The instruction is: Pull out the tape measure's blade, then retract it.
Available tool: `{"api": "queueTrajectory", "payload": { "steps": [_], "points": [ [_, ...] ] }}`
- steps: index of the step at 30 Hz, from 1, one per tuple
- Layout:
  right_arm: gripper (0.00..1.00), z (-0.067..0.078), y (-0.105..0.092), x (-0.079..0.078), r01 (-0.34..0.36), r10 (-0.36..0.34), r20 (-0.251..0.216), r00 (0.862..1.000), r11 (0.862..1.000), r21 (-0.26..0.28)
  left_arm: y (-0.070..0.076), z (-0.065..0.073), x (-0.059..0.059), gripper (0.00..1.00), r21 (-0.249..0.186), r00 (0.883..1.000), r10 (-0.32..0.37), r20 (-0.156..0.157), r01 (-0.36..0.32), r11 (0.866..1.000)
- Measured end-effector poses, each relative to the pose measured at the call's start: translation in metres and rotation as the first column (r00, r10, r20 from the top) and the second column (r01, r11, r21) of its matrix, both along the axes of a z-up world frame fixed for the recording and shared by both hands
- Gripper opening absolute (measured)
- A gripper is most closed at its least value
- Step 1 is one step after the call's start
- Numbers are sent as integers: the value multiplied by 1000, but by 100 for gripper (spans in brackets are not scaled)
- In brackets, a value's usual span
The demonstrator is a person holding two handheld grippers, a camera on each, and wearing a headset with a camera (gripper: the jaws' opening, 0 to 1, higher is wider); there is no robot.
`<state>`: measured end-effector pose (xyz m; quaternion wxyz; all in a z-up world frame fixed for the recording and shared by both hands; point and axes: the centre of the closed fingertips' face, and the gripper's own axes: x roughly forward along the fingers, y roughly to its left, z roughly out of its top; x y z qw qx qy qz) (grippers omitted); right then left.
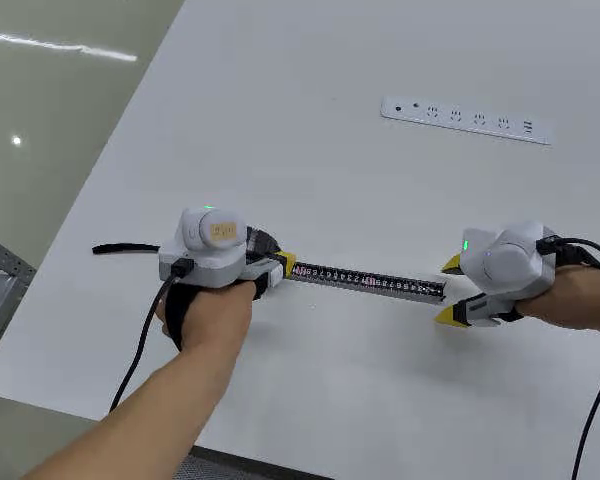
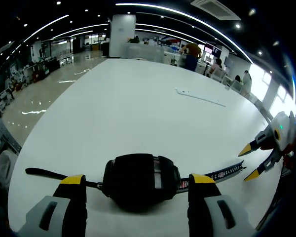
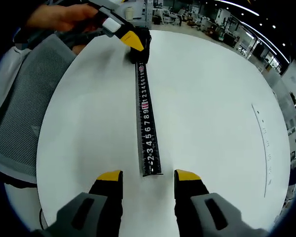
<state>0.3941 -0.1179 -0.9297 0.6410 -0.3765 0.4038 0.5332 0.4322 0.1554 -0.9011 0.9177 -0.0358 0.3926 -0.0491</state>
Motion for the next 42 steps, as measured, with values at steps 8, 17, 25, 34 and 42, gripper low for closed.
{"api": "queueTrajectory", "payload": {
  "steps": [8,17,25,34,42],
  "points": [
    [37,-2,-1,1,-7,7,-3,1000,1000,-3,0,-2,0,79,1,1000,4,-3,-4,1000],
    [31,-2,0,0,-45,45,-11,999,999,-13,-1,-1,0,74,-14,1000,14,7,-14,1000],
    [26,-2,2,-1,-60,60,-16,998,998,-15,-1,2,-2,72,-16,1000,16,12,-16,1000],
    [21,-2,2,1,-67,67,-27,997,998,-19,-2,4,-2,68,-20,1000,14,17,-14,1000],
    [18,-3,3,1,-78,77,-36,996,997,-21,-4,4,-3,65,-26,1000,7,18,-7,1000]
  ]
}}
